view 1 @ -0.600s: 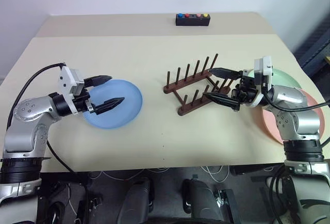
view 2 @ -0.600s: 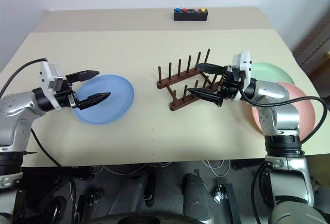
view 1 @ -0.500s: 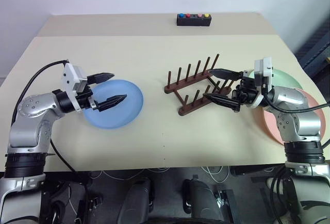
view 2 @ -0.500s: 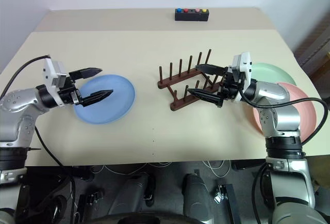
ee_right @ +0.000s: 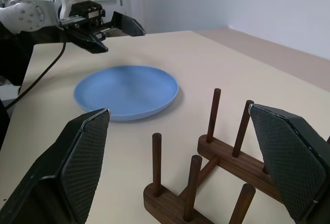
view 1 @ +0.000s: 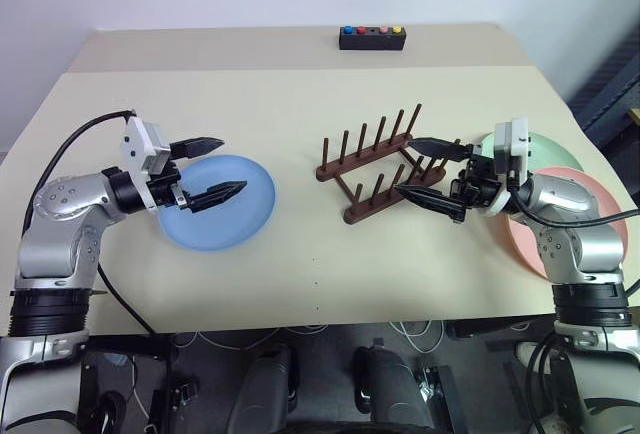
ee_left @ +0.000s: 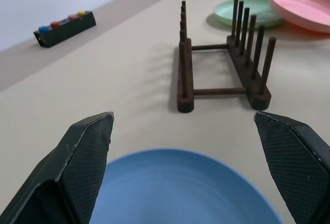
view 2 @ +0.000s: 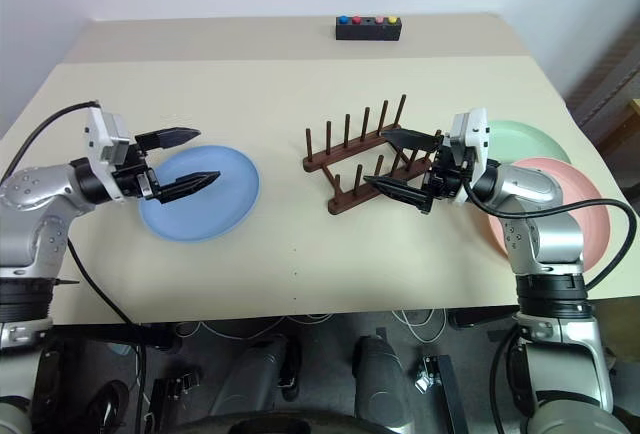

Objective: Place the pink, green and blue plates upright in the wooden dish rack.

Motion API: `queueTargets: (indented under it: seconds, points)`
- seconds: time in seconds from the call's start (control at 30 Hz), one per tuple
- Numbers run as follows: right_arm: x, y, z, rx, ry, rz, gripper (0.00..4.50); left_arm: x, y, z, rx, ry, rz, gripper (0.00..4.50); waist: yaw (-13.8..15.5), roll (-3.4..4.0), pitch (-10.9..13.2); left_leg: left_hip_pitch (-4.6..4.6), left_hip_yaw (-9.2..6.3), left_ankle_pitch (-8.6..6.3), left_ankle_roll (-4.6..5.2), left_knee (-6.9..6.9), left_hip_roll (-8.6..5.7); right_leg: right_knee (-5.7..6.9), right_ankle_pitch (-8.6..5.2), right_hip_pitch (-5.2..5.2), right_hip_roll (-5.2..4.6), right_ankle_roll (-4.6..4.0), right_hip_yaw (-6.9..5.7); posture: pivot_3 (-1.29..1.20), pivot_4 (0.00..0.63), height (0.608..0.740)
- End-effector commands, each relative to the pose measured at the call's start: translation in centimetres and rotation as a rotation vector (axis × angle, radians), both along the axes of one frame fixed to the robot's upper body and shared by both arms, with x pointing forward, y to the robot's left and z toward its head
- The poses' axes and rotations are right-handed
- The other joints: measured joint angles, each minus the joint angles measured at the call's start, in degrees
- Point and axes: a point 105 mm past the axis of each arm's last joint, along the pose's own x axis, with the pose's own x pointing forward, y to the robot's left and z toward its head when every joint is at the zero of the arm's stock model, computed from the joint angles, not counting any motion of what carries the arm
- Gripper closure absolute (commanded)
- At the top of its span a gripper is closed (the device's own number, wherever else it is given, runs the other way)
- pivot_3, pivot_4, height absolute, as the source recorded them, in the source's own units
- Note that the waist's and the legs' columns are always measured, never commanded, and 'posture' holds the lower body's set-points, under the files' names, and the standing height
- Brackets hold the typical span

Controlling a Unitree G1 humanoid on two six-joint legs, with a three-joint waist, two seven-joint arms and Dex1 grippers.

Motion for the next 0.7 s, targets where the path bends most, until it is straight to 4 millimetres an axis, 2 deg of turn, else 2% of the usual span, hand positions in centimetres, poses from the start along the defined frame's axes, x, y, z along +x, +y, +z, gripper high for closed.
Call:
queueTargets:
  seconds: [0.03, 0.17, 0.43, 0.53, 0.6, 0.7]
  points:
    - [0.0, 0.1, 1.4, 0.008, -0.064, 0.012, 0.08, -0.6, 0.2, 1.5, -0.002, -0.05, 0.009, 0.0, 0.0, 0.0, 0.0, 0.0, 0.0, 0.0, 0.0, 0.0, 0.0, 0.0, 0.0, 0.0, 0.0, 0.0, 0.0, 0.0, 0.15, 0.735]
    - [0.3, 0.1, 1.8, 0.014, -0.072, 0.009, 0.08, -0.7, 0.0, 1.1, -0.004, -0.04, 0.008, 0.0, 0.0, 0.0, 0.0, 0.0, 0.0, 0.0, 0.0, 0.0, 0.0, 0.0, 0.0, 0.0, -0.01, 0.0, 0.01, 0.0, 0.15, 0.735]
    - [0.8, 0.2, 1.5, 0.014, -0.066, 0.022, 0.08, -1.1, -2.1, 0.9, -0.007, -0.027, -0.043, 0.0, 0.0, 0.0, 0.0, 0.0, 0.0, 0.0, 0.0, 0.01, 0.0, -0.01, 0.0, 0.0, -0.01, 0.0, 0.01, 0.0, 0.15, 0.735]
    - [0.7, 0.3, 1.5, 0.017, -0.07, 0.022, 0.08, -1.2, -4.9, 0.0, -0.039, 0.069, -0.111, 0.0, 0.2, 0.0, 0.0, 0.0, 0.0, 0.0, 0.0, 0.01, -0.01, -0.01, 0.0, 0.03, 0.0, 0.0, 0.0, 0.0, 0.15, 0.735]
    - [0.6, 0.0, 1.6, 0.016, -0.072, 0.018, 0.08, -1.1, -5.9, -0.3, -0.041, 0.101, -0.128, 0.0, 0.3, 0.0, 0.0, 0.0, 0.0, 0.0, 0.01, 0.06, -0.02, 0.0, 0.0, 0.05, 0.0, 0.01, 0.0, 0.0, 0.15, 0.735]
    - [0.1, -1.0, 1.8, 0.009, -0.066, 0.003, 0.08, -0.3, -8.4, -1.3, -0.006, 0.116, -0.148, 0.0, 0.8, -0.01, 0.0, 0.0, 0.0, -0.01, 0.02, 0.07, -0.02, 0.0, 0.0, 0.06, 0.02, 0.01, 0.0, 0.0, 0.15, 0.735]
